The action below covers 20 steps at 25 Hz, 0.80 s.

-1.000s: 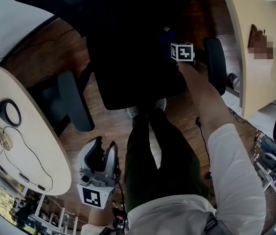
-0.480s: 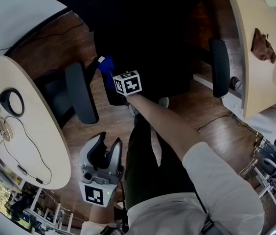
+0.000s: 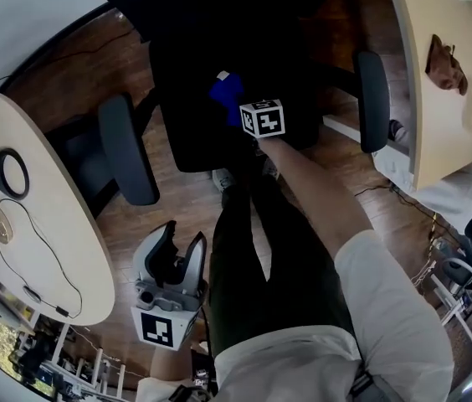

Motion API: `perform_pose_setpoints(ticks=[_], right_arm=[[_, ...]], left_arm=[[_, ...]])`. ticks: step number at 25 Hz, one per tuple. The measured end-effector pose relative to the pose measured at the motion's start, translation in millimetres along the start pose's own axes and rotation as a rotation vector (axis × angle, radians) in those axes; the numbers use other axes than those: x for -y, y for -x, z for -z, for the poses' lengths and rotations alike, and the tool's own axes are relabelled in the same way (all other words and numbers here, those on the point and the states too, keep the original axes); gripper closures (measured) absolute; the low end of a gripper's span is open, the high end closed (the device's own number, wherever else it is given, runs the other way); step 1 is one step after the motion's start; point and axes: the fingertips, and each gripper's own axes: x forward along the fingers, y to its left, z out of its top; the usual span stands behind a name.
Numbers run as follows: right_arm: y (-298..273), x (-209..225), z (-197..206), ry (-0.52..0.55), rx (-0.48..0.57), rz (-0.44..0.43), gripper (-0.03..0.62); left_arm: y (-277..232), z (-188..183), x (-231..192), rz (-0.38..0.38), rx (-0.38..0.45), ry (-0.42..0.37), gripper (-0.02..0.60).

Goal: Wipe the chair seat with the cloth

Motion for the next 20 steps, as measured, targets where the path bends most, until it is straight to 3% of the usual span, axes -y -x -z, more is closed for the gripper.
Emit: perform_pose_setpoints(ticks=[6,11,15,20], right_arm=[[80.5,154.7,10.0,0.017,0.013,0.22,0.528],[107.6,200.8,14.3,-0.072,0.058,0.294,0.526],[96.6,150.8,5.5,-0.111,0.12,0.219,0.528],[51.3,-19.0,28.0,-0.033,0.103,0.002,0.528]], left_arm=[[-17.8,-15.1,19.8,0.071,-0.003,-0.043,0.345],[-7.8,0.9,17.9,0.066,-0.027,-0.044,0.345],[-0.5,1.9,18.0,0.022,-0.021,0.01,0.345],[0.4,-10.6,19.4,-0.001,0.004,0.003,0.345]])
